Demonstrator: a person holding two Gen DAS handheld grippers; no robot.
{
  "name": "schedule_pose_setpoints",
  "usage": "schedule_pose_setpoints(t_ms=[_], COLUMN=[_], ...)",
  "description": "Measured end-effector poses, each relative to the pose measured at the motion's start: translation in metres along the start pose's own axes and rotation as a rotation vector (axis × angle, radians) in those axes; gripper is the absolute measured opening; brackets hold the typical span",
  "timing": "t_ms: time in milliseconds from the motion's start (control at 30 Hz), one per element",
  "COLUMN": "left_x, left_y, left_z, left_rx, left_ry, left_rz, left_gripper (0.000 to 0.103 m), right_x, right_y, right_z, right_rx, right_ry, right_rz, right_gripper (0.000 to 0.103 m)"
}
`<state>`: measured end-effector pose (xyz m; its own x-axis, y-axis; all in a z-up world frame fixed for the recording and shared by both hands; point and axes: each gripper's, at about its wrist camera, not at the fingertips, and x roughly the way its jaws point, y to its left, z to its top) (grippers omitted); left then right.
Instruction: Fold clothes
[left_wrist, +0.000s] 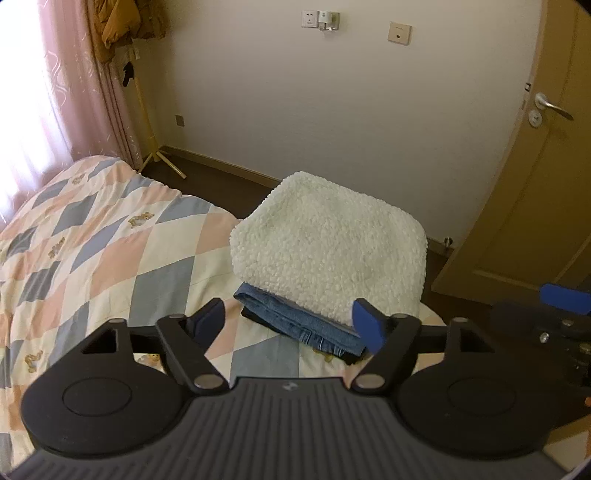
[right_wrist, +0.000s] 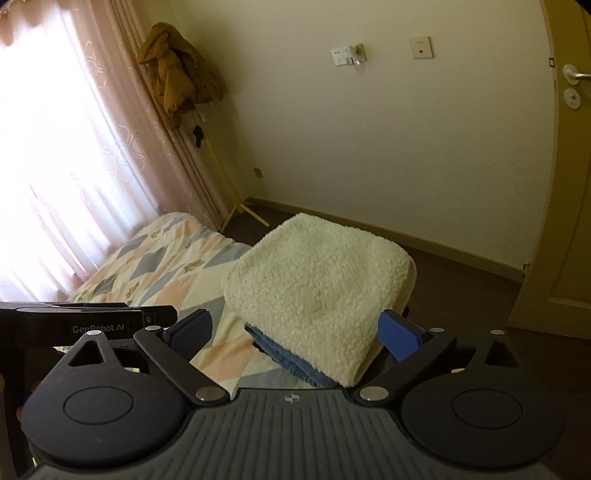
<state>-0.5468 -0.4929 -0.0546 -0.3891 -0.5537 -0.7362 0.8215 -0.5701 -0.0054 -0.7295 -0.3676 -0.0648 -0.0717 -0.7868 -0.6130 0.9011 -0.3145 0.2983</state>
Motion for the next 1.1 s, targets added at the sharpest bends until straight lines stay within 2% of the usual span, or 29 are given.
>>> schedule_pose_setpoints(t_ms=[267, 400, 533, 733, 1100], left_x=[-0.021, -0.033, -0.041, -0.044, -0.039], left_y=[-0.003, -0.005, -0.008, -0.013, -0.020], left_z=[-0.014, -0.022, -0.031, -0.044, -0.043], left_rx=[0.021, 0.038, 0.060, 0.058, 0.063], left_ry=[0.014, 0.006, 0.007, 0.035, 0.031], left_rz=[-0.021, -0.005, -0.008, 0.000, 0.030], left_gripper=[0.078, 0.079, 0.089, 0.089, 0.098], right_x=[-0.029, -0.039, -0.047, -0.048, -0.043], right_y=[0.011, 0.017, 0.024, 0.032, 0.030], right_z=[-0.011, -0.018, -0.026, -0.036, -0.038], right_rx=[-0.014, -0.025, -0.030, -0.012, 0.021], right_ry=[0.027, 0.042, 0.063, 0.131, 0.152], right_rz=[-0.060, -0.078, -0.101, -0.193, -0.190], right_gripper=[0.101, 0.101, 0.101, 0.103, 0.103])
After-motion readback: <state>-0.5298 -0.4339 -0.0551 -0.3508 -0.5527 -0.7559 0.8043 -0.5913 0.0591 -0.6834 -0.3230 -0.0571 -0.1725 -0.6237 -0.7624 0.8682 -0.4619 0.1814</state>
